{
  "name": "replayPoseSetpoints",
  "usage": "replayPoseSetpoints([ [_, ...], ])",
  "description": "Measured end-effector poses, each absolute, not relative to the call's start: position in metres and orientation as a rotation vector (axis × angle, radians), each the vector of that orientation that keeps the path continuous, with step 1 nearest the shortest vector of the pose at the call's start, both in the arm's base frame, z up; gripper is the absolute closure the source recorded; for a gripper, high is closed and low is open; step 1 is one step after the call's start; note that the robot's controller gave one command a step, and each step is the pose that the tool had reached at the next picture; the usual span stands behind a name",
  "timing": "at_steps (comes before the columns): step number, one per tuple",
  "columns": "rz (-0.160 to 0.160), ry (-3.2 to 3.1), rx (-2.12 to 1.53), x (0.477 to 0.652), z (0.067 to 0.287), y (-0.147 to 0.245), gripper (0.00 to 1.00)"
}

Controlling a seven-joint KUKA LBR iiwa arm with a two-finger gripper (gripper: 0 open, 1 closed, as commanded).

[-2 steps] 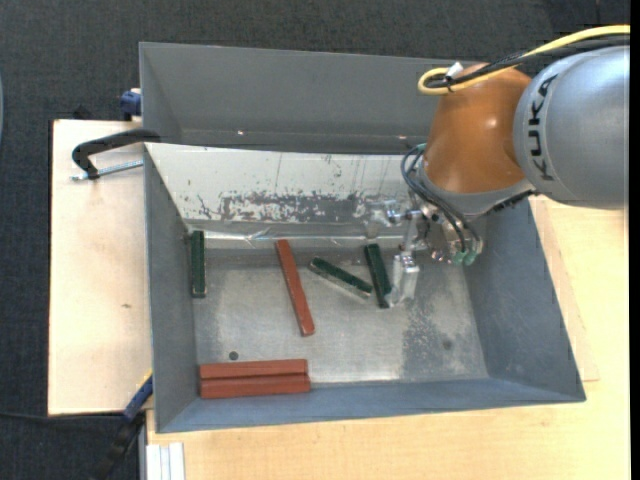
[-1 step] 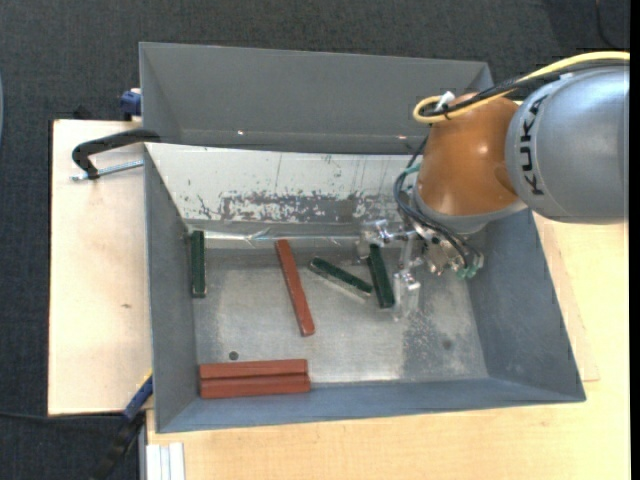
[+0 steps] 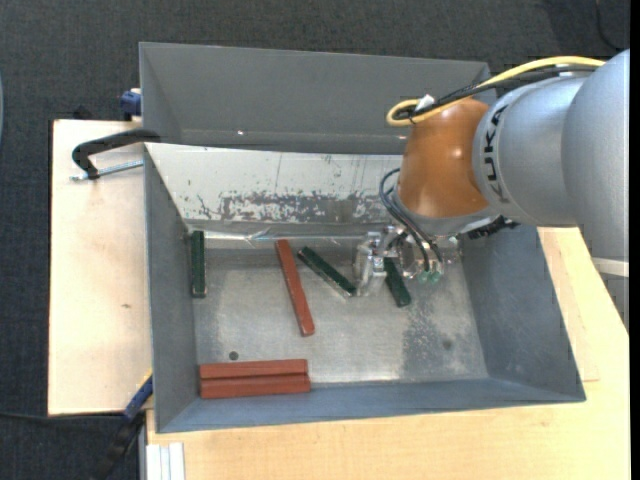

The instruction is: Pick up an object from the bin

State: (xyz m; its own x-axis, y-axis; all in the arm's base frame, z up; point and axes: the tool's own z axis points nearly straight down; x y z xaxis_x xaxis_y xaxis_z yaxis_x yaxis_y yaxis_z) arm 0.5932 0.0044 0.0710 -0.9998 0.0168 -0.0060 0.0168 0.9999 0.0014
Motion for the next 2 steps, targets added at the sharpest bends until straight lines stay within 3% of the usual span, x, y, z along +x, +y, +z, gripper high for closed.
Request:
replayPoseSetpoints([
  [1, 0.002, 3.136, 0.024, 0.5934, 0.0711, 0.0046, 0.0],
  [2, 0.001, 3.136, 0.024, 0.5934, 0.0711, 0.0046, 0.0],
])
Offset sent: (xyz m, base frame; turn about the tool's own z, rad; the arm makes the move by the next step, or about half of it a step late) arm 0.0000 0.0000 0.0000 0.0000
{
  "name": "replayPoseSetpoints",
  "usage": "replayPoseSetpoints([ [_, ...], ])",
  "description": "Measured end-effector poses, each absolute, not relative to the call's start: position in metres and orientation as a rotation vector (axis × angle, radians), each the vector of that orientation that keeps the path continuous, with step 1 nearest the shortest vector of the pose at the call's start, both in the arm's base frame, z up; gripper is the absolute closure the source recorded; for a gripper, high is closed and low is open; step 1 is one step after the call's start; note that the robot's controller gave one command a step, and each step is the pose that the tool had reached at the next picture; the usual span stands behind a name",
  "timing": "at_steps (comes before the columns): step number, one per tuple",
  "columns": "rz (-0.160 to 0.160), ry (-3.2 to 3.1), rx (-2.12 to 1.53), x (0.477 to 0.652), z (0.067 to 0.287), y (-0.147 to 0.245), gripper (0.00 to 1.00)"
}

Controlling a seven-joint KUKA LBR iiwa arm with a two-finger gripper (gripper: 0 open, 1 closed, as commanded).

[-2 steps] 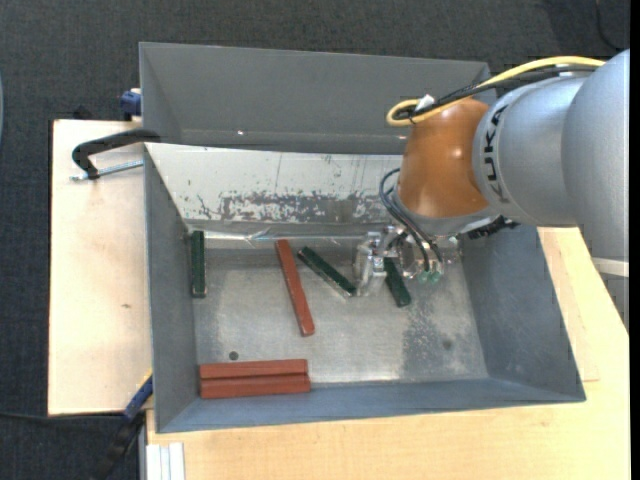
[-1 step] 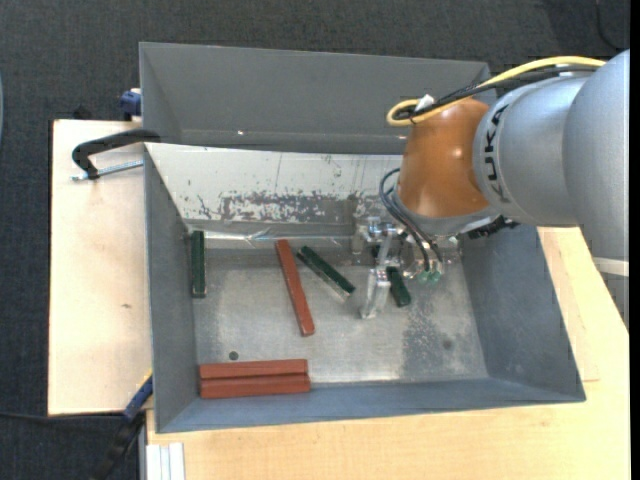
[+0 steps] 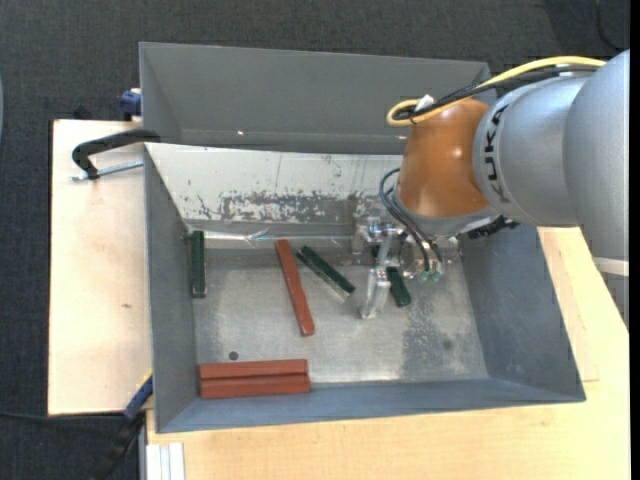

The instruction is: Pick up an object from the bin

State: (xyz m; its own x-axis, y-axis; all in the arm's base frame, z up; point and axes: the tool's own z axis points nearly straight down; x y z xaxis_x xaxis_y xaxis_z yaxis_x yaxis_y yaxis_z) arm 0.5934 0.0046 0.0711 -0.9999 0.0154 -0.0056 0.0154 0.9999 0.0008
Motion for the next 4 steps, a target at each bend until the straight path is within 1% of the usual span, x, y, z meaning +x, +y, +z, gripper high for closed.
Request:
replayPoseSetpoints([
  [1, 0.0, 3.133, 0.12, 0.593, 0.071, 0.017, 0.0],
  [2, 0.002, 3.14, 0.072, 0.572, 0.071, 0.081, 1.0],
  [3, 0.002, 3.14, 0.072, 0.572, 0.071, 0.081, 1.0],
  [4, 0.002, 3.14, 0.108, 0.541, 0.162, 0.057, 0.0],
])
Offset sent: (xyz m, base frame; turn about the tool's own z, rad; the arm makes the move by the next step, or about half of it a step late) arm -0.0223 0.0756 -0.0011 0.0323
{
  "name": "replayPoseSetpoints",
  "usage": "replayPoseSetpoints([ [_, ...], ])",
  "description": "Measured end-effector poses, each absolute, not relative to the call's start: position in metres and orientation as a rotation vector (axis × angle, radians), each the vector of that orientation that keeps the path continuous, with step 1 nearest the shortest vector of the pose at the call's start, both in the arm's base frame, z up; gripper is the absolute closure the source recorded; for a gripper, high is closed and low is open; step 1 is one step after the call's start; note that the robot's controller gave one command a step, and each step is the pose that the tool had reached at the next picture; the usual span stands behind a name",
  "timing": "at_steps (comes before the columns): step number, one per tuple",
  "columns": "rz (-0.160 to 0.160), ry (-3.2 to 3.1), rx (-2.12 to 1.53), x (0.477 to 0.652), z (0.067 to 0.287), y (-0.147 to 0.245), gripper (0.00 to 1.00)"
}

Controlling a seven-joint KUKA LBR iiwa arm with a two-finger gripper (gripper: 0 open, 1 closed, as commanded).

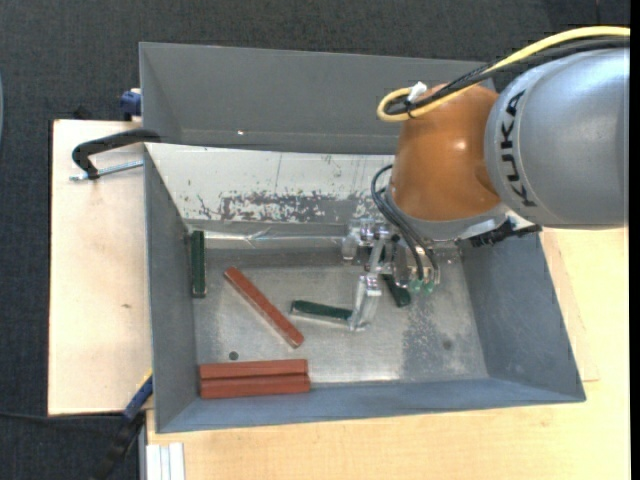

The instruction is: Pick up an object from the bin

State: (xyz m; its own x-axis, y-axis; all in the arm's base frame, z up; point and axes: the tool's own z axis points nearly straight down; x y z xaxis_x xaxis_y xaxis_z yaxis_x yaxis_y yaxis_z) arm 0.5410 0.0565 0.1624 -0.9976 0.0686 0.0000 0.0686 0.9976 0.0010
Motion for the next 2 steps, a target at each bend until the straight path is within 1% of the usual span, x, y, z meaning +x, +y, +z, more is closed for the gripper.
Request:
replayPoseSetpoints([
  [1, 0.002, 3.13, 0.127, 0.526, 0.218, 0.043, 0.0],
  [2, 0.003, 3.132, 0.045, 0.52, 0.165, 0.058, 0.0],
])
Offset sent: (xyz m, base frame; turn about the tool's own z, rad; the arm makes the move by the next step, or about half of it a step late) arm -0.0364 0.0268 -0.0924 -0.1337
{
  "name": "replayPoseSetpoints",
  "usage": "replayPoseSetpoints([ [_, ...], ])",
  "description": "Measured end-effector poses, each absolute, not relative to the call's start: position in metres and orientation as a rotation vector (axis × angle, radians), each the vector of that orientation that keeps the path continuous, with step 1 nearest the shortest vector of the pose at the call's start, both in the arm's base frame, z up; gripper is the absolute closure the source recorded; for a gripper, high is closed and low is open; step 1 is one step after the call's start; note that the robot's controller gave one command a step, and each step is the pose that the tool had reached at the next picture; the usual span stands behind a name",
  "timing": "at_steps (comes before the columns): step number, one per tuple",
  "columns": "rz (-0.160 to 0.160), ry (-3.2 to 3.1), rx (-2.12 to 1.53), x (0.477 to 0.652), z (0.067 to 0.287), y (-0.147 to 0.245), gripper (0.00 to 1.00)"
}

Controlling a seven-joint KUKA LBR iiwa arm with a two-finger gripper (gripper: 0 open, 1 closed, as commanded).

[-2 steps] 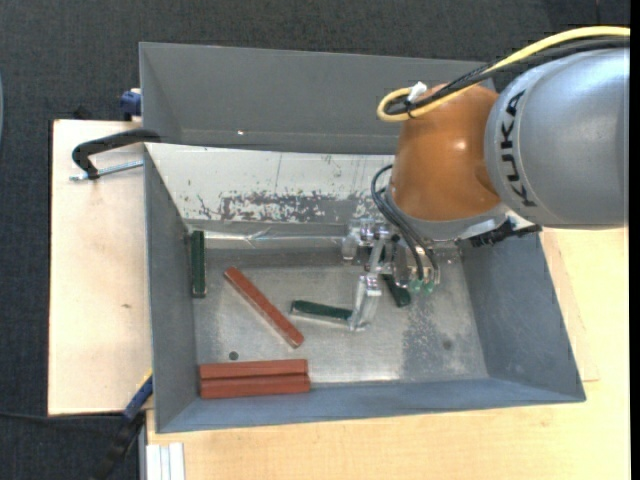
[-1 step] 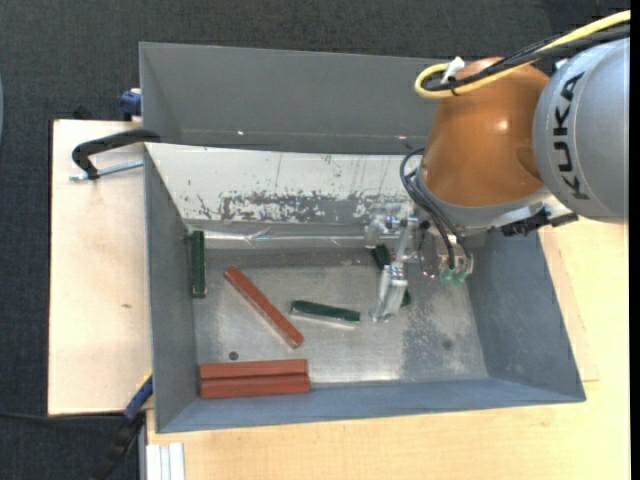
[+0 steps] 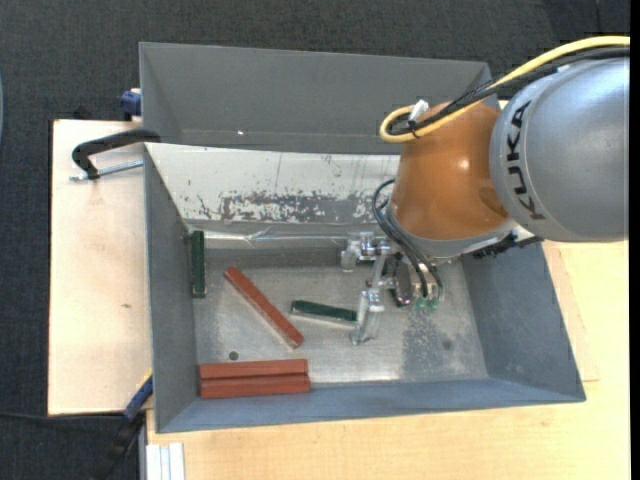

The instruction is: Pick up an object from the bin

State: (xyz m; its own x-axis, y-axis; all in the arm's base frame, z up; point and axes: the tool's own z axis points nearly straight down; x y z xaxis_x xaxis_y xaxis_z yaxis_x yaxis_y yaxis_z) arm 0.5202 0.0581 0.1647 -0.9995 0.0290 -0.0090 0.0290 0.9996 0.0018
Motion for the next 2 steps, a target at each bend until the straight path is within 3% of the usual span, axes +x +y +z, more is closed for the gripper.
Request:
replayPoseSetpoints([
  [1, 0.003, 3.137, 0.068, 0.5552, 0.0729, 0.0857, 1.0],
  [2, 0.002, 3.137, 0.068, 0.5551, 0.0729, 0.0857, 1.0],
])
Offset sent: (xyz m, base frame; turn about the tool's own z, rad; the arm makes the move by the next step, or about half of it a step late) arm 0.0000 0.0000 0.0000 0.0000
